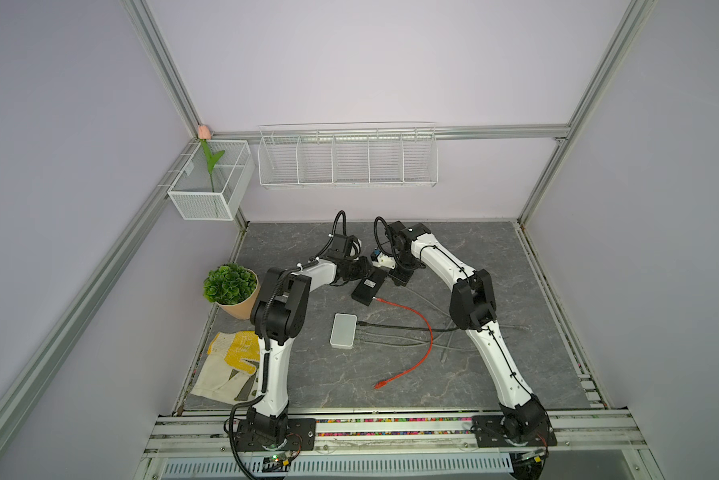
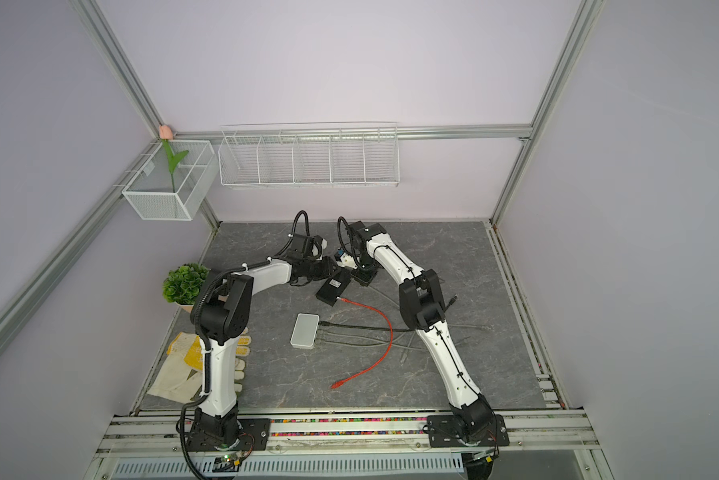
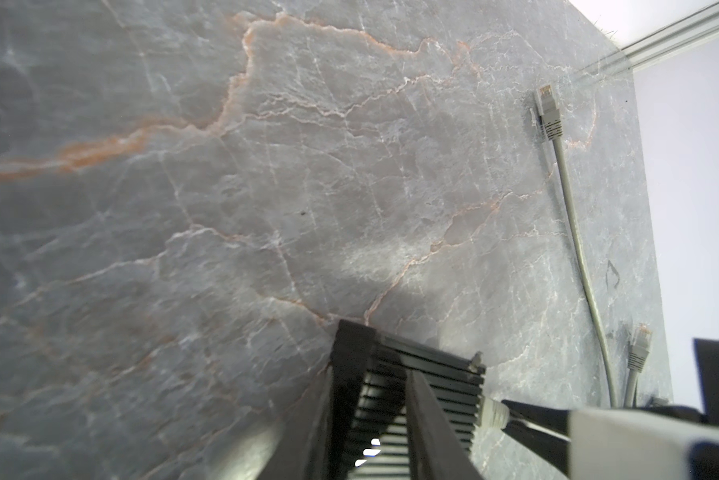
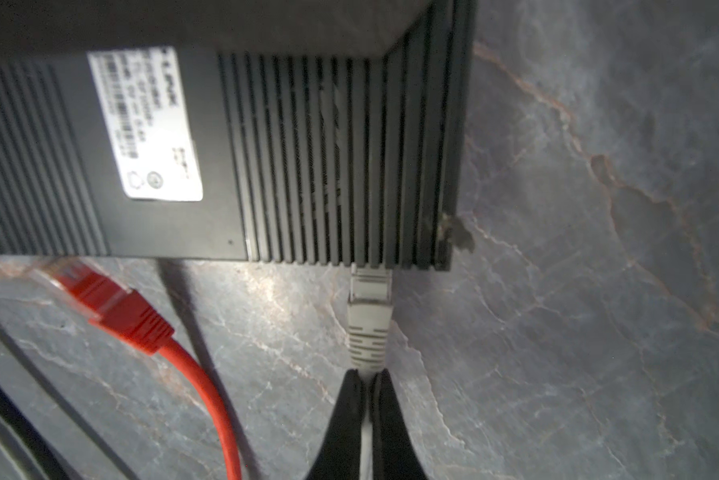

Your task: Insert the plug into the switch port

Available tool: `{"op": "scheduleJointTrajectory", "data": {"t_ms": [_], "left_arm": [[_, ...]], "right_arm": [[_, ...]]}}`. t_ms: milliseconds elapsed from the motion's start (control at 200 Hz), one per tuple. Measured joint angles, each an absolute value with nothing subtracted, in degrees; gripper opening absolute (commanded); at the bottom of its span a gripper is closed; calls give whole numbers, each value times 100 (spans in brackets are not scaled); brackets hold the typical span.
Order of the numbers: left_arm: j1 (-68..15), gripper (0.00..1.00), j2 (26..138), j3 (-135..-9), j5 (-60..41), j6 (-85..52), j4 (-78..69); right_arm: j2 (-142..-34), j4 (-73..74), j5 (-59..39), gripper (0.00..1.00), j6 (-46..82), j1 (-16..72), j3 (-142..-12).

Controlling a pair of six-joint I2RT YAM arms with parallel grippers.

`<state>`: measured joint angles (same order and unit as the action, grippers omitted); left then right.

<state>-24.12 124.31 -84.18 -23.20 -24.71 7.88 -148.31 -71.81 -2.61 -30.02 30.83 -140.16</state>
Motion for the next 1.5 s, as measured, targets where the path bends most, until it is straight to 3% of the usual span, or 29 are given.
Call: {"op": "scheduleJointTrajectory", "data": {"t_ms": [1500], "left_arm": [[-2477, 30, 12731, -9028, -2383, -1404, 1253]], "right_arm": [[-14341, -5994, -582, 7, -2891, 2851, -12914]]}}
